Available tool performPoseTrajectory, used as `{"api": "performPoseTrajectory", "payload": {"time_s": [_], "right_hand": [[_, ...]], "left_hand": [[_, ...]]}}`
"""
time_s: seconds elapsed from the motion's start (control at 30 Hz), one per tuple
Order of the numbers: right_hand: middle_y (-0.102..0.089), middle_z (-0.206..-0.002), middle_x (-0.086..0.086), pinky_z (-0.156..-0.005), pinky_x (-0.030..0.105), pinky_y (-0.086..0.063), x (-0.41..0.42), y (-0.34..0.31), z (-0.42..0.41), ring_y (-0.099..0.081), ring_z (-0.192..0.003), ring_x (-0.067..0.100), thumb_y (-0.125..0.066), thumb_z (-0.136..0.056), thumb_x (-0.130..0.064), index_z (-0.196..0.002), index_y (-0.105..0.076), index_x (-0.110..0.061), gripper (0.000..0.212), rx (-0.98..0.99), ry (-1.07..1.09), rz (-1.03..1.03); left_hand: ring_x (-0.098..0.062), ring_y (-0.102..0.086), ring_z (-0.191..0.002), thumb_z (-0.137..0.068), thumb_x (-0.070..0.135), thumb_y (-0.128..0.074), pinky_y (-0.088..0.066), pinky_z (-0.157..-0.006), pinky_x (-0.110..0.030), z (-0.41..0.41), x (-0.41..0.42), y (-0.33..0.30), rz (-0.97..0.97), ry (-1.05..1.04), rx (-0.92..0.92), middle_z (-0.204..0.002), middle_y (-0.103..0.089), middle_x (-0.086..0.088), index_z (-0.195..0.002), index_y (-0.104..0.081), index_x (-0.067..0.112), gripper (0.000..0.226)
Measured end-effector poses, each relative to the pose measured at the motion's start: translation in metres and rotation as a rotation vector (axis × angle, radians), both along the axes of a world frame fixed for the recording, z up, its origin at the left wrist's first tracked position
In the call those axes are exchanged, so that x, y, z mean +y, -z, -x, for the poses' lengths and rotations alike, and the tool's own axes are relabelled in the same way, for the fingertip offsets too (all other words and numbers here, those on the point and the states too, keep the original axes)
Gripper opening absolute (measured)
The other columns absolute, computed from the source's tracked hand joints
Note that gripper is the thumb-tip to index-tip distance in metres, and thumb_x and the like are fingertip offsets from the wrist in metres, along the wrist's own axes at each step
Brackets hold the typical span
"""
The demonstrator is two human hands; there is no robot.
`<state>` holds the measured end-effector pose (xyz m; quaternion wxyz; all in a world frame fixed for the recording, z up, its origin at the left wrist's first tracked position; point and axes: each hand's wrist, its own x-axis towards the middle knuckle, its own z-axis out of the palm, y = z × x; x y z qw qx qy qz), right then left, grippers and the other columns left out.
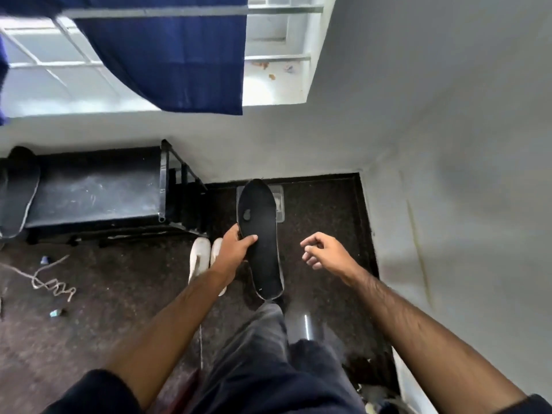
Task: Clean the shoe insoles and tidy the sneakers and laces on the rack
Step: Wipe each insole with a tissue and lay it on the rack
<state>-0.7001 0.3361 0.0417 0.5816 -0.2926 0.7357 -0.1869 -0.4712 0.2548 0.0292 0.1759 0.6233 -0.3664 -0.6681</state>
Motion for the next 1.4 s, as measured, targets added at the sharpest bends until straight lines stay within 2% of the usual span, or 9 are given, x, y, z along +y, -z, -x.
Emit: {"api": "performPoseTrajectory", "payload": {"time_s": [0.13,0.3,0.4,0.57,0.67,0.83,1.03,1.17,1.4], "right_hand": [[-0.071,-0.078,0.005,-0.059,0.024,-0.048,-0.054,0.038,0.037,-0.062,-0.065,0.012,-0.051,-0.098,-0.004,-0.102,-0.065,-0.012,0.016,-0.004,-0.121,-0.031],[-0.073,-0.078,0.002,-0.059,0.020,-0.048,-0.119,0.130,0.064,-0.063,-0.066,0.010,-0.051,-0.096,-0.005,-0.099,-0.067,-0.015,0.018,0.073,-0.348,-0.049],[-0.072,-0.080,0.002,-0.064,0.022,-0.049,-0.157,0.220,0.073,-0.066,-0.074,0.016,-0.053,-0.093,-0.005,-0.097,-0.067,-0.016,0.018,0.126,-0.547,-0.047],[-0.075,-0.106,0.008,-0.090,0.033,-0.053,-0.207,0.380,0.090,-0.069,-0.102,0.024,-0.058,-0.090,-0.007,-0.103,-0.072,-0.017,0.022,0.270,-0.779,-0.003],[-0.075,-0.107,0.009,-0.089,0.034,-0.055,-0.227,0.459,0.096,-0.070,-0.103,0.027,-0.055,-0.088,-0.006,-0.101,-0.071,-0.018,0.024,0.337,-0.804,0.053],[-0.071,-0.121,0.011,-0.096,0.038,-0.054,-0.248,0.556,0.090,-0.067,-0.113,0.031,-0.052,-0.090,-0.015,-0.114,-0.069,-0.019,0.030,0.462,-0.800,0.133],[-0.062,-0.134,0.005,-0.103,0.045,-0.046,-0.263,0.623,0.065,-0.052,-0.124,0.032,-0.057,-0.090,-0.007,-0.130,-0.064,-0.031,0.048,0.611,-1.007,0.278],[-0.047,-0.144,0.007,-0.109,0.051,-0.029,-0.270,0.637,0.049,-0.033,-0.139,0.031,-0.050,-0.095,-0.009,-0.137,-0.058,-0.037,0.051,0.727,-1.252,0.161],[-0.055,-0.137,0.004,-0.112,0.051,-0.027,-0.275,0.641,0.040,-0.034,-0.140,0.030,-0.055,-0.095,-0.016,-0.126,-0.065,-0.019,0.033,0.813,-1.217,0.098]], "left_hand": [[-0.019,-0.067,-0.085,-0.097,-0.002,-0.059,-0.054,-0.067,-0.032,0.022,-0.023,0.038,-0.021,-0.103,-0.050,-0.101,-0.070,-0.007,-0.105,-0.059,0.018,0.021],[-0.027,-0.070,-0.105,-0.097,0.002,-0.062,-0.059,-0.087,-0.047,0.041,-0.037,0.113,-0.032,-0.236,-0.095,-0.111,-0.074,-0.009,-0.109,-0.062,0.020,0.022],[-0.015,-0.069,-0.096,-0.097,-0.001,-0.061,-0.058,-0.082,-0.039,0.056,-0.040,0.183,-0.022,-0.302,-0.136,-0.104,-0.072,0.000,-0.108,-0.060,0.022,0.026],[-0.016,-0.067,-0.089,-0.095,-0.005,-0.062,-0.055,-0.077,-0.024,0.083,-0.047,0.335,-0.005,-0.374,-0.171,-0.097,-0.071,-0.001,-0.107,-0.061,0.014,0.022],[-0.018,-0.068,-0.089,-0.095,-0.003,-0.063,-0.057,-0.080,-0.034,0.097,-0.059,0.411,0.014,-0.378,-0.181,-0.101,-0.071,-0.008,-0.115,-0.060,0.003,0.021],[0.009,-0.059,-0.055,-0.095,-0.008,-0.059,-0.047,-0.051,-0.014,0.110,-0.069,0.503,0.035,-0.433,-0.211,-0.081,-0.061,0.000,-0.107,-0.054,0.003,0.017],[-0.011,-0.066,-0.072,-0.098,-0.003,-0.058,-0.054,-0.049,-0.023,0.105,-0.061,0.561,-0.039,-0.480,-0.141,-0.091,-0.067,-0.002,-0.117,-0.057,0.008,0.022],[-0.018,-0.068,-0.078,-0.099,0.002,-0.059,-0.054,-0.049,-0.024,0.097,-0.056,0.577,-0.076,-0.513,-0.129,-0.096,-0.069,-0.004,-0.116,-0.057,0.013,0.020],[-0.019,-0.068,-0.080,-0.099,0.001,-0.058,-0.053,-0.049,-0.022,0.093,-0.054,0.584,-0.103,-0.500,-0.097,-0.097,-0.069,-0.006,-0.121,-0.057,0.006,0.022]]}}
